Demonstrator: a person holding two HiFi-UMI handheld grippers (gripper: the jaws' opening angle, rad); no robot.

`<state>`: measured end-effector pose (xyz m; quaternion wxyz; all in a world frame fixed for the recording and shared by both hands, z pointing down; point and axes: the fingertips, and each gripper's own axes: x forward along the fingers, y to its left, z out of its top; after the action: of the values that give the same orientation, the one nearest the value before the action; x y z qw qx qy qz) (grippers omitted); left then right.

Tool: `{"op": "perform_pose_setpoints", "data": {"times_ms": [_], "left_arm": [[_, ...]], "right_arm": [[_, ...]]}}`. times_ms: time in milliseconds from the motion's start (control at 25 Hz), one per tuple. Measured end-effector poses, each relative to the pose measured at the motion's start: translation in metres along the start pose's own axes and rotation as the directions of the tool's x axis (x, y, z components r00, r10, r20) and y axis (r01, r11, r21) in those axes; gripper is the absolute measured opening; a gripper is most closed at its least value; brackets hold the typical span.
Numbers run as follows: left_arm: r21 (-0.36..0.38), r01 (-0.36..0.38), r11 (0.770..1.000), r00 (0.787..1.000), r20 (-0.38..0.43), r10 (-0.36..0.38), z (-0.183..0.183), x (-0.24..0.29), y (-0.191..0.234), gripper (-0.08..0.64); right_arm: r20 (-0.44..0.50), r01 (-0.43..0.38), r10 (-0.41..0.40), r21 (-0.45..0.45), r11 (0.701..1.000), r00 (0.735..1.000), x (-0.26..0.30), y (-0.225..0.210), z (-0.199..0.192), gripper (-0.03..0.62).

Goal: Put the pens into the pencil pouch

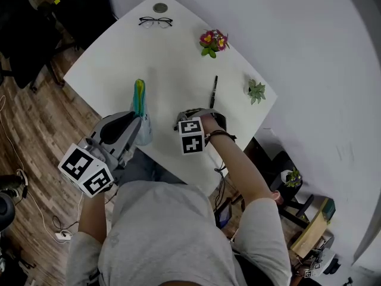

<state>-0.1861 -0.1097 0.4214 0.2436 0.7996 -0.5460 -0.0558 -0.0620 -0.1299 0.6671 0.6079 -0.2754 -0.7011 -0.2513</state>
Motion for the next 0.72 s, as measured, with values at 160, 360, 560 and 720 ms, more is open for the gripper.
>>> {"op": "perform_pose_setpoints", "data": {"times_ms": [160,360,560,720], "left_arm": [[0.005,0.006,1.000,1.000,-0.006,-0.006,0.001,0.003,0.000,0.055],[0.018,0.031,0.999,0.999,-0.014,-0.031,0.005,0.009,-0.002,0.055],[0.031,0.075,0.997,0.997,-0.019,-0.074,0.010,0.022,-0.007,0.055],[0.046,0.125,0.991,0.992,-0.036,-0.123,0.015,0.038,-0.014,0.055]], "right_arm": [[0.030,0.013,-0.014,0.022,1.000,0.999,-0.002,0.002,0.001,0.071],[0.104,0.136,-0.158,0.193,0.972,0.982,-0.015,-0.012,-0.003,0.069],[0.177,0.276,-0.406,0.493,0.825,0.896,-0.060,-0.048,-0.012,0.069],[0.209,0.304,-0.585,0.693,0.654,0.784,-0.106,-0.070,-0.024,0.069]]}}
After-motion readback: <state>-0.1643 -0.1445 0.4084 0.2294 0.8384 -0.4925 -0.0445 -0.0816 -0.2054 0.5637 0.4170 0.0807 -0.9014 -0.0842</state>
